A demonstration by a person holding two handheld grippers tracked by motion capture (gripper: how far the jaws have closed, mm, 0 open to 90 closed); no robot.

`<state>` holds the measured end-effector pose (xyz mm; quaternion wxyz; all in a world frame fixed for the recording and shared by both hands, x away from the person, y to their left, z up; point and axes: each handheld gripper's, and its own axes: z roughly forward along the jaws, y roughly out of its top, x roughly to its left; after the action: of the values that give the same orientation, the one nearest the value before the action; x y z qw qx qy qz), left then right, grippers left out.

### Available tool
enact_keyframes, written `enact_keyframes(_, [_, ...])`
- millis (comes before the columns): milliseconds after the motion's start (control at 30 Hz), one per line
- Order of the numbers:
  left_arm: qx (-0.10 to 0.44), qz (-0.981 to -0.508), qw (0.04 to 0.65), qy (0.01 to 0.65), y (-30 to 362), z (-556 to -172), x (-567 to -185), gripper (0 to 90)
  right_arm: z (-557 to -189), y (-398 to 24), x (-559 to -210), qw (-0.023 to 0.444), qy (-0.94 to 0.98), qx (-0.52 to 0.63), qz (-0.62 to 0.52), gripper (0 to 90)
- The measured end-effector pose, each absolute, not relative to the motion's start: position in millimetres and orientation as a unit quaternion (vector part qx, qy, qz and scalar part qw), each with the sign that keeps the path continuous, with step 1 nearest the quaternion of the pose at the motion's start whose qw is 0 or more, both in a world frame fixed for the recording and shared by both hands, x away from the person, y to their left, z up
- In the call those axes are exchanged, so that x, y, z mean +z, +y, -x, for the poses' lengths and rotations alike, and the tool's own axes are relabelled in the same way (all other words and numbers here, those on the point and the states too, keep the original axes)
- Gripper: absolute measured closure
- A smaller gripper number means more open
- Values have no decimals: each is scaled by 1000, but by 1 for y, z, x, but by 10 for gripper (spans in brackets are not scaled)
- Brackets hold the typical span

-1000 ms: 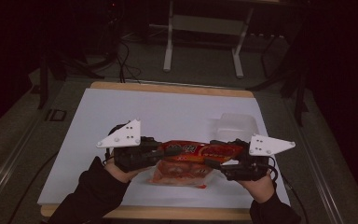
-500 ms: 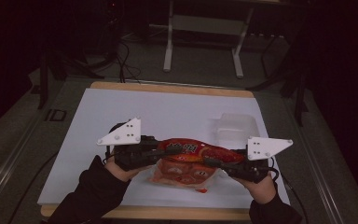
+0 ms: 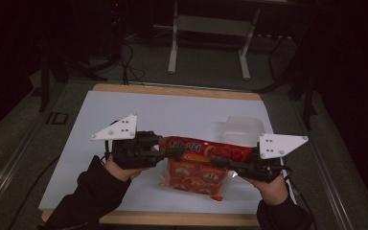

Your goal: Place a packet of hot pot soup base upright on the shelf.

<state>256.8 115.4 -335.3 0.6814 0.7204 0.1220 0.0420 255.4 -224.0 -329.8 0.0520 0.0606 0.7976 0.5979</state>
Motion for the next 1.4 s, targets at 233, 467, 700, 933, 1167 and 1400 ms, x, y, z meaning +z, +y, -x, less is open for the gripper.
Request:
enact_keyframes(233, [73,-698,697,146,126,-256,-347,219,-260,-238,-307,86,785,610,-72,900])
enact_keyframes(467, [108,-691,690,188,135,-254,-362,13,-267,-252,-286,123,770,619,-88,900])
enact_keyframes(700, [157,-691,670,221,153,-252,-383,13,-273,-268,-266,171,760,616,-116,900])
enact_keyframes(933, [163,-699,645,261,170,-253,-404,0,-278,-285,-255,222,743,612,-155,900])
enact_keyframes(1167, [166,-709,629,273,178,-249,-424,0,-288,-303,-260,249,735,601,-191,900])
enact_keyframes(1400, [135,-711,630,283,183,-248,-441,0,-294,-325,-278,251,733,592,-222,900])
